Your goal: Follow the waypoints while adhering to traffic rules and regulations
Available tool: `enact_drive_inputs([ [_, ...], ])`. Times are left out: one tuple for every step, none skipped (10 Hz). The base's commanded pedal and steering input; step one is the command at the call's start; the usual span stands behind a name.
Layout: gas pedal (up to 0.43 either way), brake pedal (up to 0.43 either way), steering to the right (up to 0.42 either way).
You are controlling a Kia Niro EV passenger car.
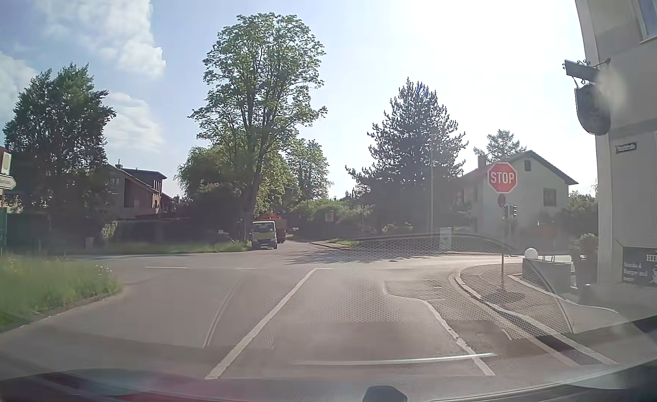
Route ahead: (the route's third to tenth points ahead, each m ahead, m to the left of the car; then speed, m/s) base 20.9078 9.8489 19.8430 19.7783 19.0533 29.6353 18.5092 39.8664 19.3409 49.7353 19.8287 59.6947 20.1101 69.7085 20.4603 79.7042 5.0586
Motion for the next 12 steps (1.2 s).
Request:
enact_drive_inputs([
  [0.000,0.165,0.010],
  [0.000,0.183,0.010],
  [0.000,0.207,0.010],
  [0.000,0.213,0.010],
  [0.000,0.213,0.010],
  [0.000,0.220,0.011],
  [0.000,0.226,0.011],
  [0.000,0.232,0.011],
  [0.000,0.232,0.011],
  [0.000,0.232,0.011],
  [0.000,0.226,0.011],
  [0.000,0.226,0.011],
])
